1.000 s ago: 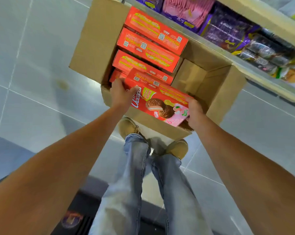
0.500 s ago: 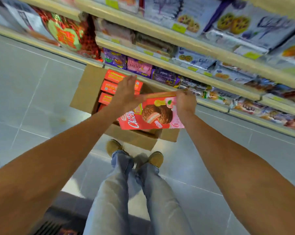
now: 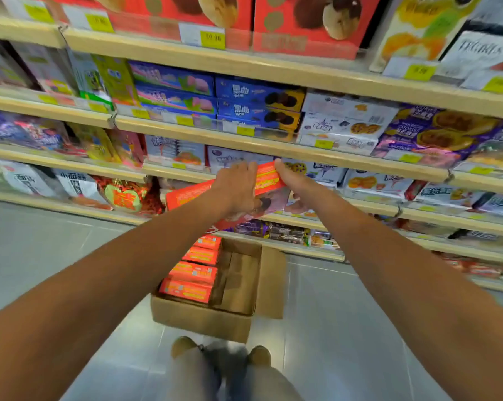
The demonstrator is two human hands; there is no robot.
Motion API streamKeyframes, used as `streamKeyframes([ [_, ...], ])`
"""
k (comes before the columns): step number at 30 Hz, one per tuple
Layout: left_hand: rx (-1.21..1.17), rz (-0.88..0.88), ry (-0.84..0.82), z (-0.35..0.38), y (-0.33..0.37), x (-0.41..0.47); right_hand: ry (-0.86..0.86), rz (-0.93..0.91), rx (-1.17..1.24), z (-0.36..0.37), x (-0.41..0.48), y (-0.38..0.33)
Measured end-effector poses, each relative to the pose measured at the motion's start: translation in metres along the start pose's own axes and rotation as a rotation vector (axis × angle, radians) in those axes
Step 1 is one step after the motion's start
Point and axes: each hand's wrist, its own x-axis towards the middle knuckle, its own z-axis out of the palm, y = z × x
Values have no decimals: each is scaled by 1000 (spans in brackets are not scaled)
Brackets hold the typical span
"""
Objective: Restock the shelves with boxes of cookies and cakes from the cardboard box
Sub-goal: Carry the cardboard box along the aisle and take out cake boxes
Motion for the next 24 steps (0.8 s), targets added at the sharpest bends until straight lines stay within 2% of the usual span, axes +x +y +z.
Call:
streamKeyframes([
  [3, 78, 57, 110, -48, 18, -5, 16, -14, 91, -24, -27, -34],
  [9, 15, 139, 278, -101, 16, -18, 20, -81, 57, -53, -67, -92],
  [13, -163, 198, 154, -156, -15, -18, -40, -126, -34, -55, -88, -120],
  [16, -198, 135, 225, -192, -49, -10, -43, -289, -140, -47, -96, -141],
  [18, -294, 111, 241, -209, -65, -7, -5, -390, -114, -42, -97, -154],
  [20, -362, 158, 218, -223, -71, -5, 21, -440, -43, -38, -94, -164],
  [24, -495, 210, -5, -242, -85, 7, 21, -564, 50, -27, -103, -195],
])
